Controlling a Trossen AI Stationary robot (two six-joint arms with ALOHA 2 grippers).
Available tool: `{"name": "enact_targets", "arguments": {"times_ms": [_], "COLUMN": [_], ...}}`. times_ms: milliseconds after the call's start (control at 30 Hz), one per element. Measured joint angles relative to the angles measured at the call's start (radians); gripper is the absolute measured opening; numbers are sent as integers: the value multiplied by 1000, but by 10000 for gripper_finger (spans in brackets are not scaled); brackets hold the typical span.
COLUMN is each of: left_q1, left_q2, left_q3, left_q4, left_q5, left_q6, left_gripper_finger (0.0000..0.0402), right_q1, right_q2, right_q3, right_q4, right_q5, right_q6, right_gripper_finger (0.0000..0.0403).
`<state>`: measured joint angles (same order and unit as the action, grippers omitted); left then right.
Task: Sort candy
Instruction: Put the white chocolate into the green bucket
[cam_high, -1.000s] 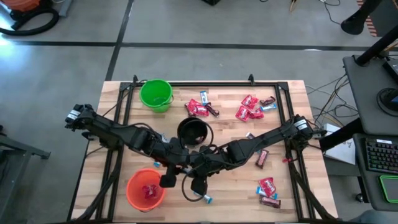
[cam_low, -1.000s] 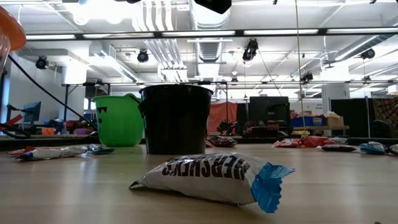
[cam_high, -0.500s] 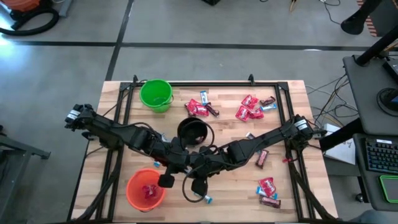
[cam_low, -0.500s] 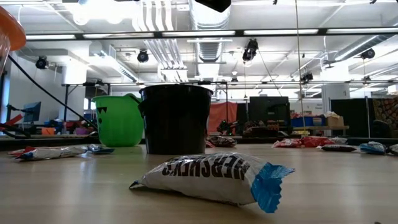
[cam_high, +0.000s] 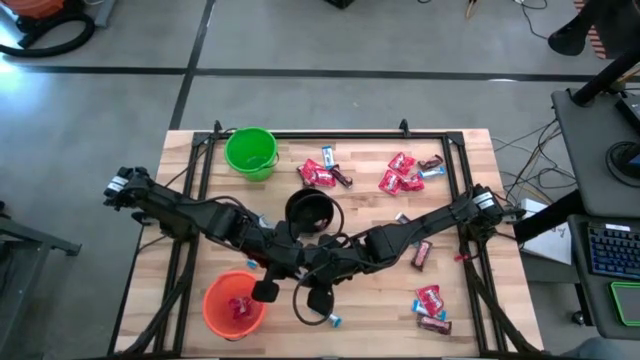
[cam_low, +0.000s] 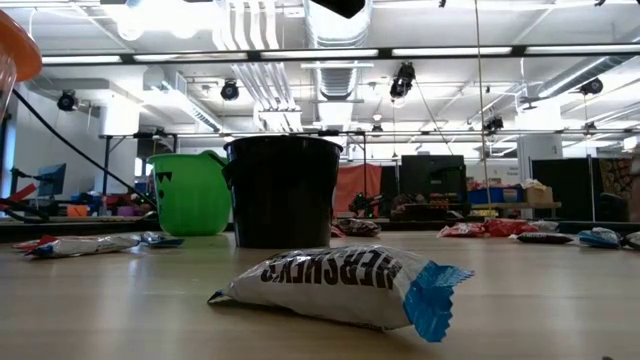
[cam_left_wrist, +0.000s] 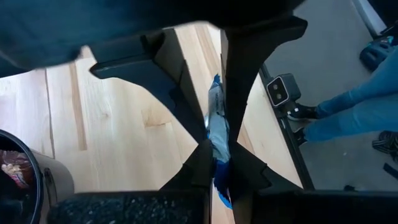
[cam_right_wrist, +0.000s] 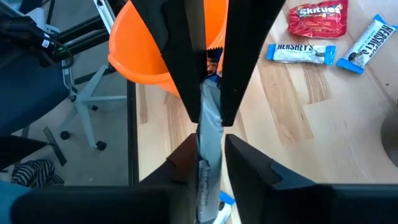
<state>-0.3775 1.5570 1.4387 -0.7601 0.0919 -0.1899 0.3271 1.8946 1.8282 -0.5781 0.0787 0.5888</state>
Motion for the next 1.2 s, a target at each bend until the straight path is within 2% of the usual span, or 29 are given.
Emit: {"name": "enact_targets", "arguments": {"times_ms": [333,533,733,933,1200], "left_q1": [0,0,6,43,112], "left_q2": [1,-3,-23,-52,-64], "left_q3": [-1,-1,-3,-3,-3], "left_q4": [-3,-35,-101,-138,-212], "left_q5": [0,-3,-75,-95,-102], "left_q6": [-1,-1,5,14,75], "left_gripper_finger": [0,0,0,0,0], "right_q1": [0,-2,-6,-17,-31], "right_q2": [0,0,-10,-32,-67], "right_q3": [2,2,3,5,5], "right_q4": [-14,-30,-35,-31,-62], "right_q5": [0,0,13,64,64], "right_q6": [13,20,3,-3,-13], "right_gripper_finger": [157,191,198,197,196]}}
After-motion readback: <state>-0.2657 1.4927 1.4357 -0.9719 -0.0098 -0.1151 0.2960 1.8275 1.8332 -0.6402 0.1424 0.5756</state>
